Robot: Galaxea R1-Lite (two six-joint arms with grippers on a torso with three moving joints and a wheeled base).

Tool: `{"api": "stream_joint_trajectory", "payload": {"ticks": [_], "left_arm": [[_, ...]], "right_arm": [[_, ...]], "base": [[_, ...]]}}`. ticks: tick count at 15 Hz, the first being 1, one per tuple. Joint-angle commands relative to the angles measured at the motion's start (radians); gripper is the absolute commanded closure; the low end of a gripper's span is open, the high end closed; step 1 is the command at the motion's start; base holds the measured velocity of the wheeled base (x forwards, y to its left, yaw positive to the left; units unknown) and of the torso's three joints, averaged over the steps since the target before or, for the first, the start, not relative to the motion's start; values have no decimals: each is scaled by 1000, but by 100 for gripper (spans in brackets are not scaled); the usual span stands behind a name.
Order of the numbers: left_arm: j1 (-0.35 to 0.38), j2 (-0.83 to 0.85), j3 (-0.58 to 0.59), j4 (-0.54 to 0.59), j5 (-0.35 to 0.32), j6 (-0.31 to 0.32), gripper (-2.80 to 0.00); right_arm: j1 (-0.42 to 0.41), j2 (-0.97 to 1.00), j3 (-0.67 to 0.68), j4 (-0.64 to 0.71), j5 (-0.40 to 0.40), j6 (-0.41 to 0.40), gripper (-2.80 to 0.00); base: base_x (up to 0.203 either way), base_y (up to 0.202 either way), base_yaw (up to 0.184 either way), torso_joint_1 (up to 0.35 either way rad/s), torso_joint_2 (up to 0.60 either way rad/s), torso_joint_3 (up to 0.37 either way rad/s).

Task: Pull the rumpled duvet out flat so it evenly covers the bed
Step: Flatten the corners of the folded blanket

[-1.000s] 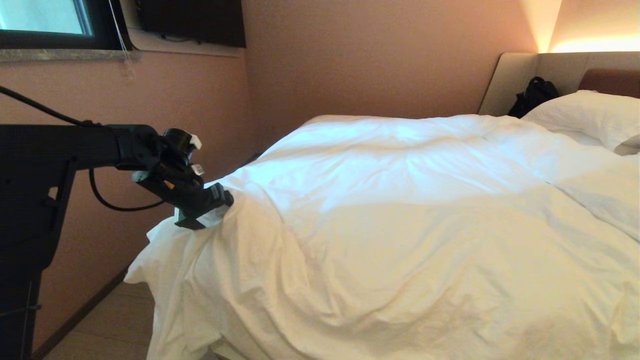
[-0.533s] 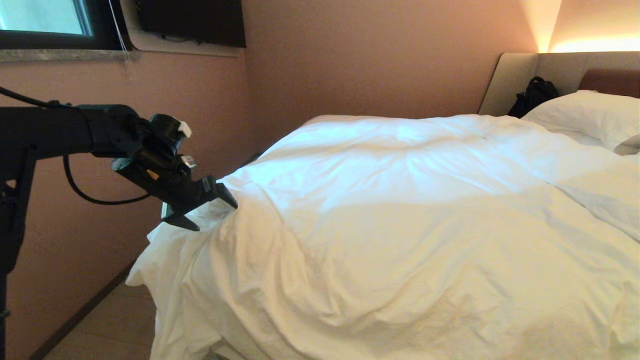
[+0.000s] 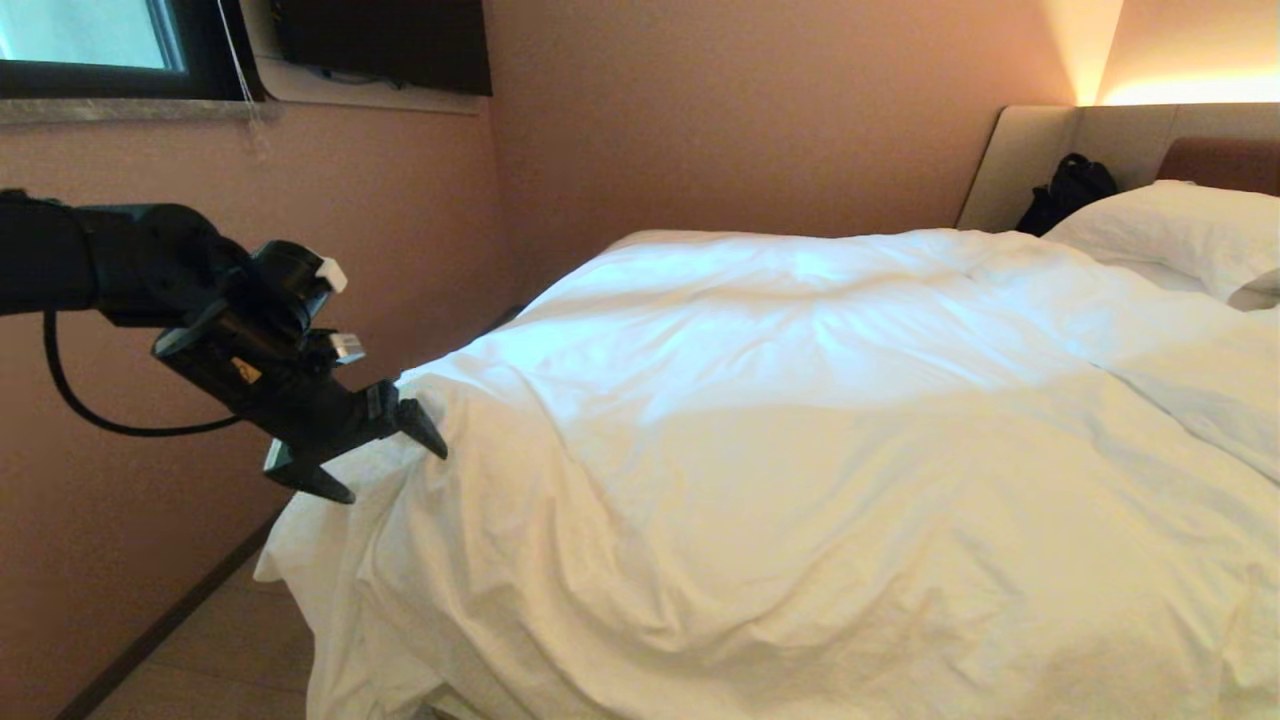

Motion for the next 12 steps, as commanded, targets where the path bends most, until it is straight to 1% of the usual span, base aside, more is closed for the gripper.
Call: {"api": "stream_joint_trajectory", "payload": {"ticks": [1,2,5,6,7,9,11,12], "left_arm": [[28,-99,157,-50,-1,47,-280],[40,-129,228,-91,-1,81,-280],[95,-226,521,-283,-2,268,-280],[116,-252,620,-369,-3,328,0],[134,-272,700,-457,-3,381,0],[149,-293,868,-633,-4,459,0],[156,-298,1007,-823,-5,510,0],[158,-294,1047,-887,-5,523,0]], "right_arm": [[1,1,0,0,0,0,0],[1,1,0,0,0,0,0],[1,1,0,0,0,0,0],[0,1,0,0,0,0,0],[1,1,0,0,0,0,0],[1,1,0,0,0,0,0],[-1,1,0,0,0,0,0],[-1,1,0,0,0,0,0]], "base": [[0,0,0,0,0,0],[0,0,0,0,0,0],[0,0,0,0,0,0],[0,0,0,0,0,0],[0,0,0,0,0,0],[0,0,0,0,0,0],[0,0,0,0,0,0],[0,0,0,0,0,0]]}}
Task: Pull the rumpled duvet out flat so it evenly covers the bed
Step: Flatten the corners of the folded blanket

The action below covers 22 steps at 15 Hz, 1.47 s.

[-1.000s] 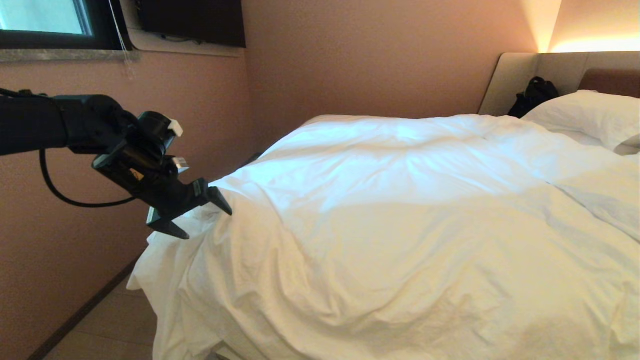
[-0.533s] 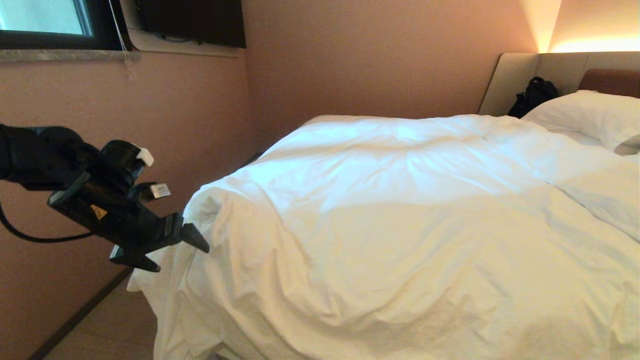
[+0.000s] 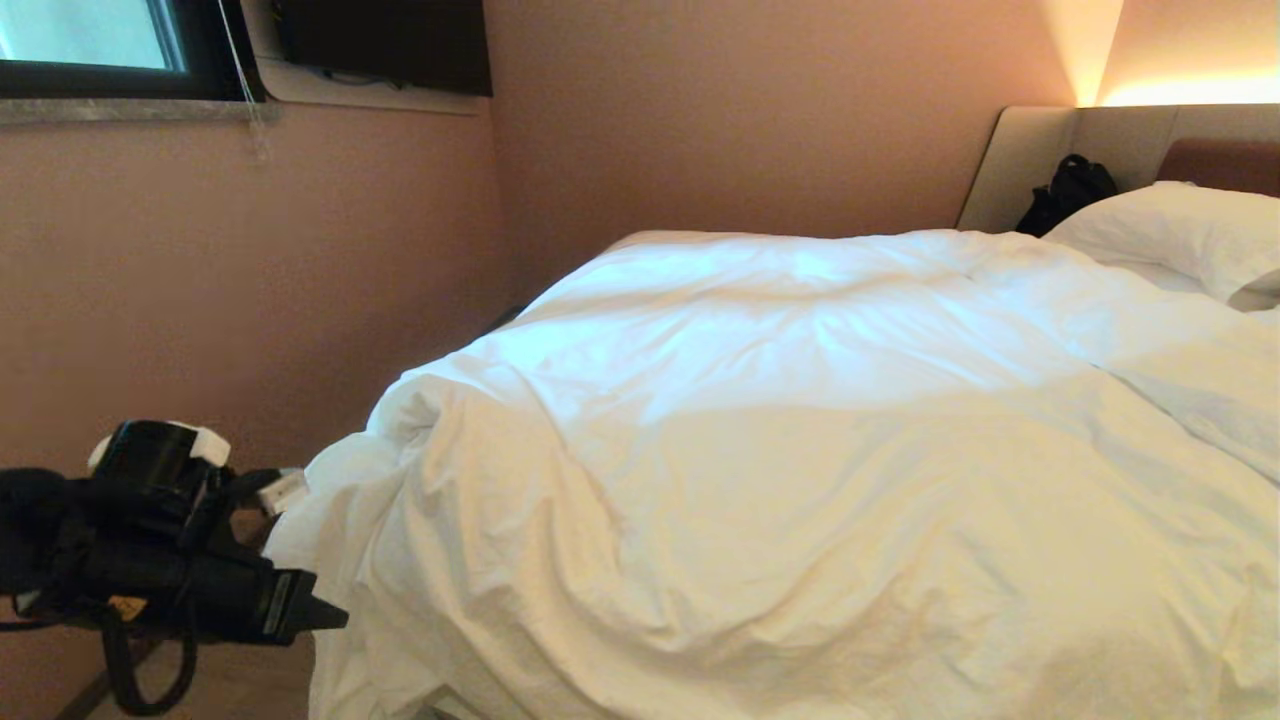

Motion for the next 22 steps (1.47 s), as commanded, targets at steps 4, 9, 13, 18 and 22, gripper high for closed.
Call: {"api": "stream_joint_trajectory", "payload": {"ticks": [4,9,13,18,22], "left_arm": [[5,28,154,-163,-2,28,0],[-4,72,189,-166,1,42,0],[-43,145,191,-196,111,37,0],[-172,242,236,-368,302,-33,0],[-299,280,241,-393,373,-136,0]], "right_arm": [[1,1,0,0,0,0,0],[1,1,0,0,0,0,0],[1,1,0,0,0,0,0],[1,1,0,0,0,0,0],[1,1,0,0,0,0,0]], "base": [[0,0,0,0,0,0],[0,0,0,0,0,0],[0,0,0,0,0,0],[0,0,0,0,0,0],[0,0,0,0,0,0]]}}
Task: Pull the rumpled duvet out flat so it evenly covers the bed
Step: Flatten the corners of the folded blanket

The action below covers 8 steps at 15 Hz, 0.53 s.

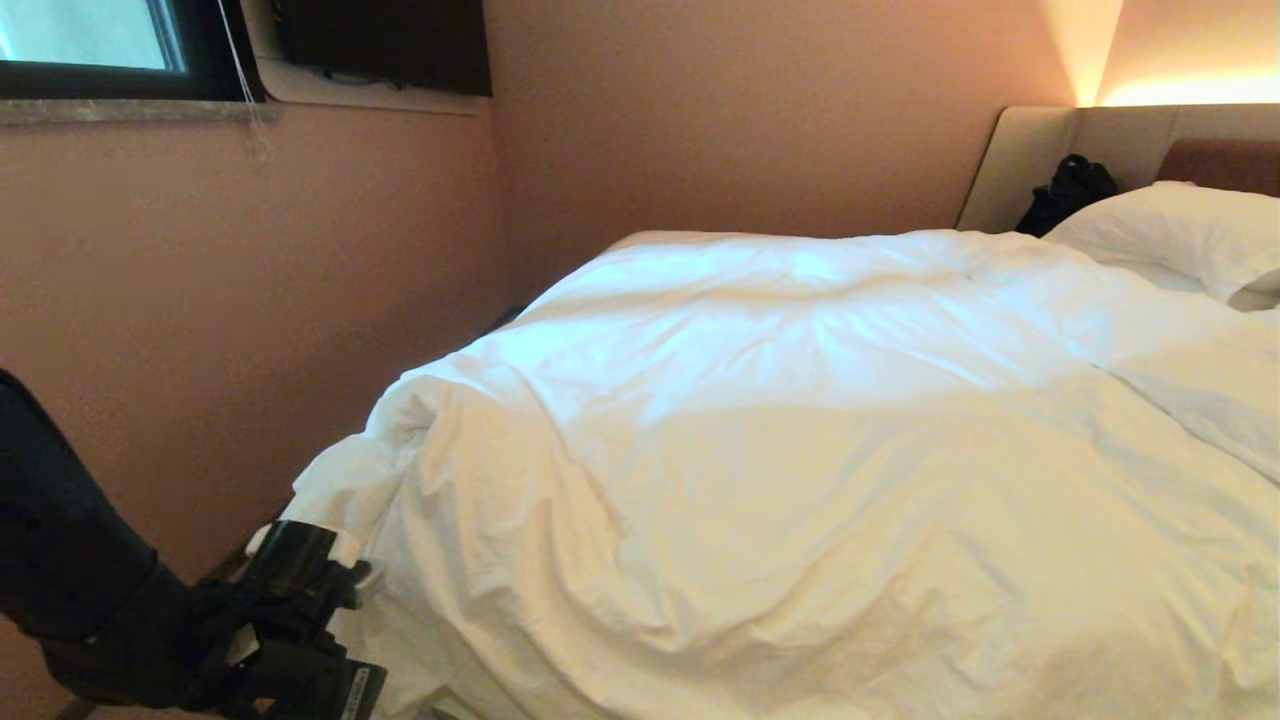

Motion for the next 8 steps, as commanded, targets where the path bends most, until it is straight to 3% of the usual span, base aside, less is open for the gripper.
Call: {"api": "stream_joint_trajectory", "payload": {"ticks": [1,5,8], "left_arm": [[-77,50,-2,-3,44,-52,0],[-140,100,17,-51,110,-149,0],[-180,172,55,-171,230,-217,0]], "right_arm": [[0,1,0,0,0,0,0],[0,1,0,0,0,0,0],[0,1,0,0,0,0,0]], "base": [[0,0,0,0,0,0],[0,0,0,0,0,0],[0,0,0,0,0,0]]}}
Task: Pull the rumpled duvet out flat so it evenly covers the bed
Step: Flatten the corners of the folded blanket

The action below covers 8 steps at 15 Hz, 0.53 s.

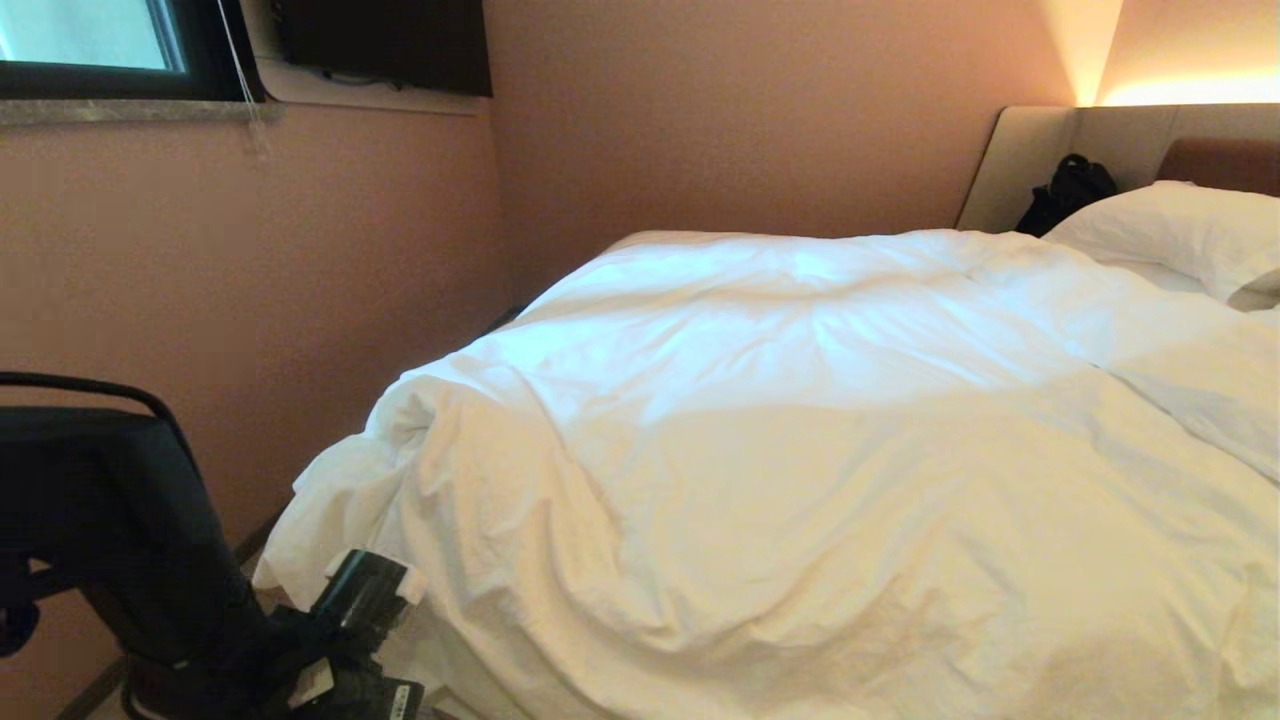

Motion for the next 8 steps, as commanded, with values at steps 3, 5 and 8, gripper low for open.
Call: {"api": "stream_joint_trajectory", "payload": {"ticks": [3,5,8], "left_arm": [[-81,168,47,-171,148,-123,0],[-117,196,61,-199,187,-176,0],[-135,207,68,-199,191,-232,0]], "right_arm": [[1,1,0,0,0,-1,0],[1,1,0,0,0,-1,0],[1,1,0,0,0,-1,0]], "base": [[0,0,0,0,0,0],[0,0,0,0,0,0],[0,0,0,0,0,0]]}}
